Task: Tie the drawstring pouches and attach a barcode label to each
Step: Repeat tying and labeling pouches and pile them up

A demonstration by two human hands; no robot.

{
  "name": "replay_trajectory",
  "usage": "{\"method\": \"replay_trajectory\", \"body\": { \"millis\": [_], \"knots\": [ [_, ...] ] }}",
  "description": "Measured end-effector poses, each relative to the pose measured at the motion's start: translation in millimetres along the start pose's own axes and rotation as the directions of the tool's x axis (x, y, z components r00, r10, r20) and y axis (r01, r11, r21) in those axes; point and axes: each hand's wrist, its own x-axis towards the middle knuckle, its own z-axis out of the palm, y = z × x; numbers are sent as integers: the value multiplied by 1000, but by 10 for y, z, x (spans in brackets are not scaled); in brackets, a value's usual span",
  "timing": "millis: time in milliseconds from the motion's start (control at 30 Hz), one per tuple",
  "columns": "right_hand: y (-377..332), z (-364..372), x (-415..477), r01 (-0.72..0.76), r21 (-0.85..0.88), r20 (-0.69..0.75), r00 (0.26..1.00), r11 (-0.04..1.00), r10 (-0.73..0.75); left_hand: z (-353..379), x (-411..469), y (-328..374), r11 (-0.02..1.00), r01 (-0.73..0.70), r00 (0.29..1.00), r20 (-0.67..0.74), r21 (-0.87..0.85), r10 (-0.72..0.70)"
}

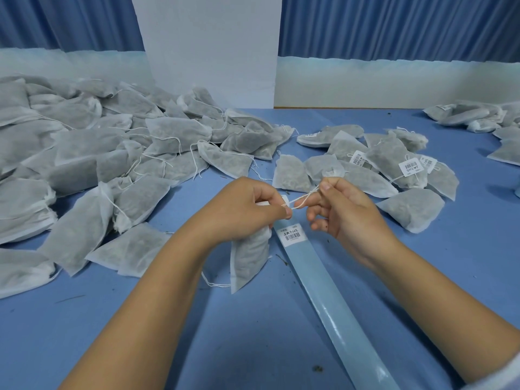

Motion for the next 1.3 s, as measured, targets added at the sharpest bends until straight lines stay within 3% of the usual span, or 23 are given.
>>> {"method": "replay_trajectory", "body": {
  "millis": [333, 500, 667, 833, 933, 1100, 1300],
  "knots": [
    [-18, -38, 6, 80, -88, 24, 997, 993, -78, -33, -27, 2, 998, -59, 998, 21, -37, 60],
    [-23, -49, 1, 164, -148, 10, 986, 975, -165, -205, -56, -65, 999, 31, 998, 48, -29, -30],
    [23, -33, -28, 266, -249, 47, 964, 931, -263, -362, -7, -218, 984, 181, 971, -158, 2, -178],
    [90, 42, -83, 404, -418, 96, 910, 814, -402, -334, 27, -191, 975, 115, 964, -215, -191, -156],
    [112, 107, -119, 493, -533, 148, 855, 688, -497, -274, 30, -99, 935, 56, 948, -274, -350, -159],
    [181, 144, -123, 620, -636, 323, 754, 459, -572, -117, 46, -7, 912, 9, 924, -345, -409, -164],
    [211, 151, -122, 597, -701, 309, 747, 390, -589, -38, 49, 42, 853, 24, 925, -312, -521, -216]
  ]
}}
